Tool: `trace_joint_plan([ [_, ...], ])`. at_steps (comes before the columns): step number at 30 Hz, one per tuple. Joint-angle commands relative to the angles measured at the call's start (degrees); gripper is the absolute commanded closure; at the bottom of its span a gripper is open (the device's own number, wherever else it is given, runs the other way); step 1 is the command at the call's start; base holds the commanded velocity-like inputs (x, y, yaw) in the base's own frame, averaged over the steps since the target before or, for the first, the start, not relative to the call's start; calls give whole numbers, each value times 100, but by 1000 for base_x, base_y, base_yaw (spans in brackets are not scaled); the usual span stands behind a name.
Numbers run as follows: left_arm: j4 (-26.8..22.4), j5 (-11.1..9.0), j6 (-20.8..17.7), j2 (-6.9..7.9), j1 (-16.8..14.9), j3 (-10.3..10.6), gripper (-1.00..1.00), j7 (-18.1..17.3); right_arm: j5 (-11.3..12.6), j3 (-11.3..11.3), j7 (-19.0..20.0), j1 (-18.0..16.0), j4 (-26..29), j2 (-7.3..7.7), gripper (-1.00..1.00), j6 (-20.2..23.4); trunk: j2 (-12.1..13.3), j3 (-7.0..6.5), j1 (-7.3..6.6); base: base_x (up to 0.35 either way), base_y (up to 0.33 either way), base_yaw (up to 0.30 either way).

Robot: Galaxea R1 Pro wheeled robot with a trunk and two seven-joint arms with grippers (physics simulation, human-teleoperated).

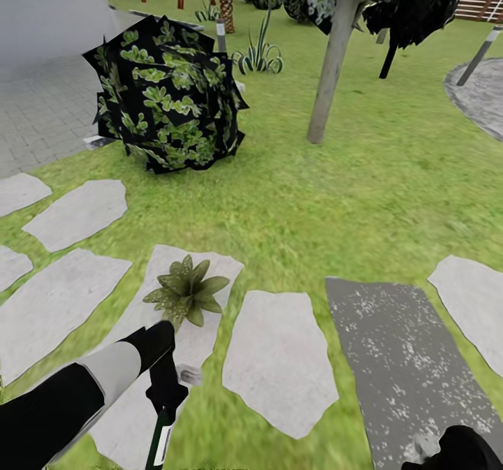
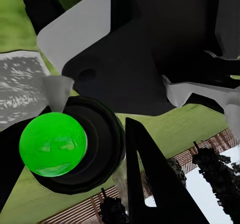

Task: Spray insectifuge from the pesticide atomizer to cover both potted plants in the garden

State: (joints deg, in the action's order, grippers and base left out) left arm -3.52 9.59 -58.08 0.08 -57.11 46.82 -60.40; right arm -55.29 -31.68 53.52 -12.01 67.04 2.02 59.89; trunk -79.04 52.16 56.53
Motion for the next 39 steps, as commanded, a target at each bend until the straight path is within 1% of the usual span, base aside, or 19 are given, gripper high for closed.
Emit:
trace_joint_plan([
  [1,-8,60,-28,1,-2,-15,100,-50,-52,-5,58,-3,2,0,-100,11,-2,10,0,0,-294,191],
  [18,-8,60,-28,1,-2,-15,100,-50,-52,-4,54,-3,2,9,-100,11,-2,119,0,0,-273,191],
  [26,-8,60,-28,3,-108,-15,100,-52,-52,-4,54,-3,2,11,-100,11,-2,171,0,0,-177,192],
  [39,-8,60,-28,1,-142,-24,100,-59,-52,-4,54,-3,2,11,-100,11,-2,254,0,0,-160,191],
])
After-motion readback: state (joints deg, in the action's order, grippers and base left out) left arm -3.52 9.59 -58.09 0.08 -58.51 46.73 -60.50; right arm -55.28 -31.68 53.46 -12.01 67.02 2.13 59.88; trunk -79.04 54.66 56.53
